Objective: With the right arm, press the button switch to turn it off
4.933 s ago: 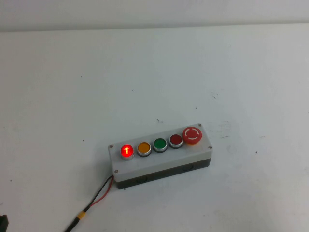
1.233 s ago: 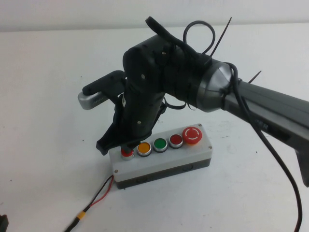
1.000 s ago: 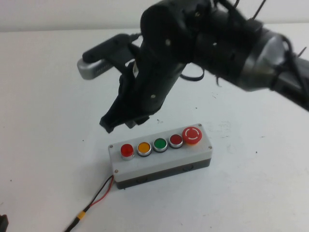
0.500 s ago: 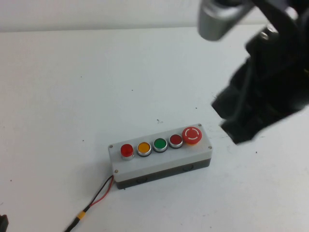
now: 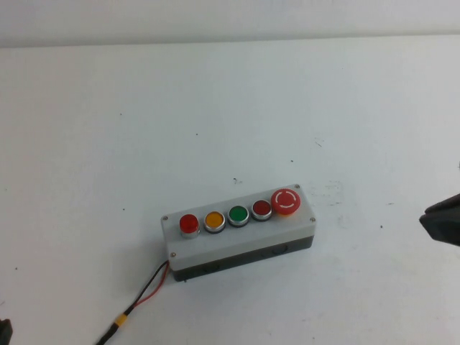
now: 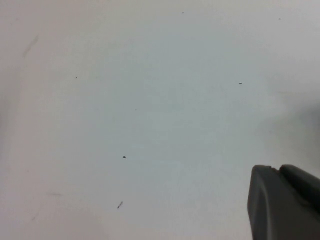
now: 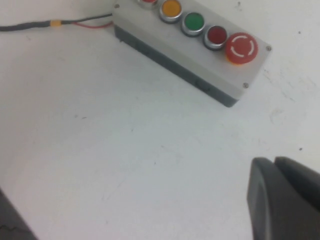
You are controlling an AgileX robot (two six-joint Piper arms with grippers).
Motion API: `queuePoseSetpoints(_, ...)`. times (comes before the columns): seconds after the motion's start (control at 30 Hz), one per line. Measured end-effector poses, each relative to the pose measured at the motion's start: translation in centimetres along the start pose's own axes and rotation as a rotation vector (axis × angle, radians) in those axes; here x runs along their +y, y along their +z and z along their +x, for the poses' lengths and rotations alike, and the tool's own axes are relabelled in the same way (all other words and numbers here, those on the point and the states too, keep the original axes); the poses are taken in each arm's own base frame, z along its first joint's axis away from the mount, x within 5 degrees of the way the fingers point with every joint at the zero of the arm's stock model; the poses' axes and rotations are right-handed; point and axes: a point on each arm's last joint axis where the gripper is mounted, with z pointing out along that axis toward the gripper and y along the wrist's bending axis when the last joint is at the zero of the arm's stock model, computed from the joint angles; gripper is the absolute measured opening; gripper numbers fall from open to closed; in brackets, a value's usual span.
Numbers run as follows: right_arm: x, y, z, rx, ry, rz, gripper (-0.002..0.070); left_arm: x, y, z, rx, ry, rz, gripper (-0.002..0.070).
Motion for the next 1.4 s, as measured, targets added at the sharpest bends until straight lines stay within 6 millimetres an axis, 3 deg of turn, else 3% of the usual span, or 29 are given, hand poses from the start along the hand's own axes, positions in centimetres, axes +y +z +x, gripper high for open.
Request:
queuePoseSetpoints(0.1, -0.5, 1.6, 1.5, -0.086, 0.003, 0.038, -0.0016, 0.0, 0.0, 0.0, 0.000, 0.000, 0.000, -0.0002)
queuePoseSetpoints(0.23, -2.0, 4.4, 5.2, -0.201, 0.087, 0.109, -0.0016, 0.0, 0.0, 0.0, 0.000, 0.000, 0.000, -0.0002)
queuePoseSetpoints(0.43, -4.2, 7.8, 13.1, -0.421, 0.253, 0.302, -0.0016, 0.0, 0.0, 0.0, 0.000, 0.000, 0.000, -0.0002)
queuePoseSetpoints(0.6, -4.3, 8.8, 18.8, -0.596, 0.327, 0.486, -0.0016, 0.0, 0.0, 0.0, 0.000, 0.000, 0.000, -0.0002)
queuePoseSetpoints(0.7, -4.0, 9.1, 21.2, -0.679, 0.345, 0.579, -0.0016, 0.0, 0.0, 0.0, 0.000, 0.000, 0.000, -0.0002)
queuePoseSetpoints(1.03, -2.8, 7.5, 22.6, -0.869, 0.397, 0.640, -0.0016, 0.0, 0.0, 0.0, 0.000, 0.000, 0.000, -0.0002)
queuePoseSetpoints(1.4, -2.6, 8.1, 23.6, -0.769, 0.437, 0.638, -0.0016, 0.0, 0.0, 0.0, 0.000, 0.000, 0.000, -0.0002)
